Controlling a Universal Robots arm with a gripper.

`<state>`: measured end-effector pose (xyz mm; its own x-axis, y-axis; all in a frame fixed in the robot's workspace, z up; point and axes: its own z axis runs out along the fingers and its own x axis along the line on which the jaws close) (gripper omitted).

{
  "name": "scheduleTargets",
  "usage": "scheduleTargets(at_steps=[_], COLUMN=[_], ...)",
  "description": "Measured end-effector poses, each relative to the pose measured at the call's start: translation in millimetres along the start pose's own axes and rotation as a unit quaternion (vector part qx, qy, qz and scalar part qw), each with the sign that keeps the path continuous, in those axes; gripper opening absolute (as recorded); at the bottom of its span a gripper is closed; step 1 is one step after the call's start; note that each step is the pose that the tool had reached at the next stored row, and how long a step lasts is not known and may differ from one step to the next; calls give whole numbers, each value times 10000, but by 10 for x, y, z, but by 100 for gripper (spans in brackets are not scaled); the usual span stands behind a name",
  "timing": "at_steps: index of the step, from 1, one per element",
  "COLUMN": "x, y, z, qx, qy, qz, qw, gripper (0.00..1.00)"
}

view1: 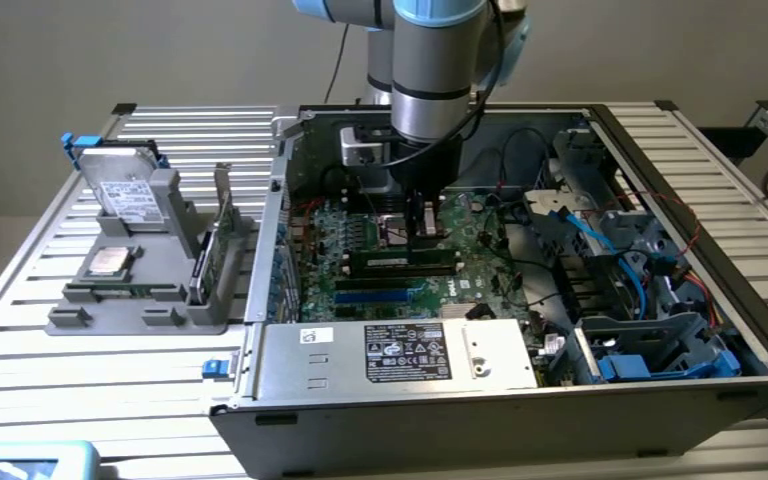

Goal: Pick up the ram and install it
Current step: 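Insert the ram into the slot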

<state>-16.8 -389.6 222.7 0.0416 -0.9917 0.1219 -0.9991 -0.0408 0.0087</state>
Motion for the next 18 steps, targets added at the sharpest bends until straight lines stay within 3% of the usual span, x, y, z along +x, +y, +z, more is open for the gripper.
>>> scheduleTargets(at_steps=[18], x=[-3], y=[1], z=[23], qx=[11], qy=[-1], qz=[24], qw=[10000], gripper=[14])
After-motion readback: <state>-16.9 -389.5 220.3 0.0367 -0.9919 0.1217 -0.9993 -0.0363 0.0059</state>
